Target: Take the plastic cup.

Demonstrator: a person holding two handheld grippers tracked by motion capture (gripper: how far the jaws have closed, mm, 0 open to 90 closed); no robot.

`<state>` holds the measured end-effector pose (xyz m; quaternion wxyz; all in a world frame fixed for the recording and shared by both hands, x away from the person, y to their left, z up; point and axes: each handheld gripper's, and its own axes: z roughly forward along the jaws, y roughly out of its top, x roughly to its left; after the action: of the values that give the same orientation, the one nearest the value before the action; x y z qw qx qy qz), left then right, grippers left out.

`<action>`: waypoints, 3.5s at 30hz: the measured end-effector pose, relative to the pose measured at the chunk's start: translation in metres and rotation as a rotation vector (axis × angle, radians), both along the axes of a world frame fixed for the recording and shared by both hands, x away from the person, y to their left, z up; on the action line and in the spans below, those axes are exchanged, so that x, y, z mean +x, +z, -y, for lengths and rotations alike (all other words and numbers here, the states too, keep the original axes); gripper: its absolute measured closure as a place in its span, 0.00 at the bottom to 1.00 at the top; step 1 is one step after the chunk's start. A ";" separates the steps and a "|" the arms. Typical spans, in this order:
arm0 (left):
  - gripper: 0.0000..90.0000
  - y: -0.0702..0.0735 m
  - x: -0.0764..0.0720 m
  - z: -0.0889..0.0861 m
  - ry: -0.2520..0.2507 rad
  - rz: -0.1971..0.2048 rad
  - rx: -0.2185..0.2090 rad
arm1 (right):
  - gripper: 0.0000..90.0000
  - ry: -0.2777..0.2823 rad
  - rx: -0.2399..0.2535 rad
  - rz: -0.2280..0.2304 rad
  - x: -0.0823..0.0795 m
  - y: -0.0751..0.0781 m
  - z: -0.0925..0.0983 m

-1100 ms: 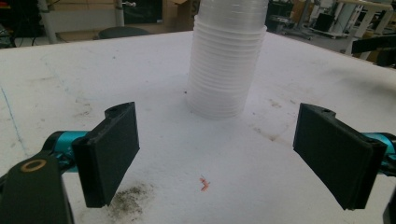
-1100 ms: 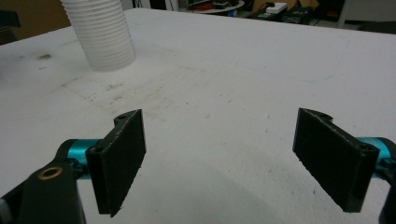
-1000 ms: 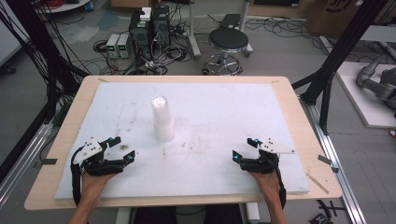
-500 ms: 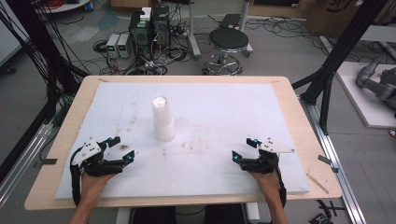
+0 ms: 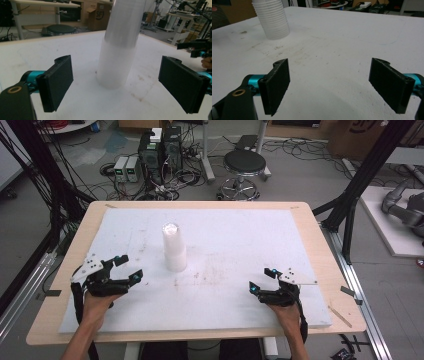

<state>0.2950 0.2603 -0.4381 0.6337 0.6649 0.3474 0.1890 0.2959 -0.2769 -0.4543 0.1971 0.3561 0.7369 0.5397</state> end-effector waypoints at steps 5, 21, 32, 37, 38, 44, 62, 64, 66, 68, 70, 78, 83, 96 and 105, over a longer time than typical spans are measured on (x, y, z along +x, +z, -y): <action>0.13 0.046 0.022 0.007 -0.056 0.042 0.034 | 0.19 0.004 0.005 0.008 -0.001 0.000 0.000; 0.13 0.111 0.070 0.045 -0.198 0.051 0.134 | 0.19 0.005 0.008 0.005 -0.001 0.000 0.001; 0.13 0.116 0.098 0.082 -0.267 -0.046 0.278 | 0.19 0.005 0.010 0.002 0.000 0.000 0.001; 0.13 0.115 0.108 0.097 -0.277 -0.100 0.342 | 0.19 0.003 0.010 -0.001 0.000 0.000 0.001; 0.13 0.115 0.108 0.097 -0.277 -0.100 0.342 | 0.19 0.005 0.008 0.001 0.000 0.000 0.001; 0.14 0.105 0.113 0.108 -0.270 -0.145 0.446 | 0.19 0.005 0.007 -0.002 0.000 0.000 0.001; 0.31 0.097 0.117 0.115 -0.293 -0.180 0.524 | 0.19 0.005 0.008 -0.008 0.001 0.000 0.001; 0.35 0.097 0.117 0.115 -0.293 -0.183 0.530 | 0.19 0.005 0.008 -0.008 0.001 0.000 0.001; 0.37 0.097 0.116 0.116 -0.289 -0.185 0.531 | 0.19 0.004 0.009 -0.006 0.000 0.000 0.001; 0.38 0.097 0.116 0.116 -0.287 -0.186 0.525 | 0.19 0.003 0.008 -0.006 0.000 0.000 0.001; 0.39 0.098 0.117 0.115 -0.281 -0.189 0.531 | 0.19 0.004 0.005 -0.005 0.001 0.000 0.001; 0.39 0.099 0.116 0.115 -0.278 -0.195 0.529 | 0.19 0.002 0.005 -0.012 0.001 0.000 0.000; 0.39 0.108 0.116 0.115 -0.279 -0.191 0.522 | 0.19 0.001 0.002 -0.012 0.001 0.000 0.000; 0.41 0.209 0.104 0.107 -0.242 -0.065 0.511 | 0.19 0.002 -0.003 -0.020 0.002 0.000 -0.001; 0.41 0.229 0.095 0.099 -0.244 -0.031 0.503 | 0.19 0.001 -0.003 -0.020 0.002 0.000 0.000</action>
<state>0.3896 0.1614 -0.2092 0.4613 0.8411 0.2165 0.1815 0.2979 -0.2765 -0.4545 0.1898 0.3608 0.7399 0.5351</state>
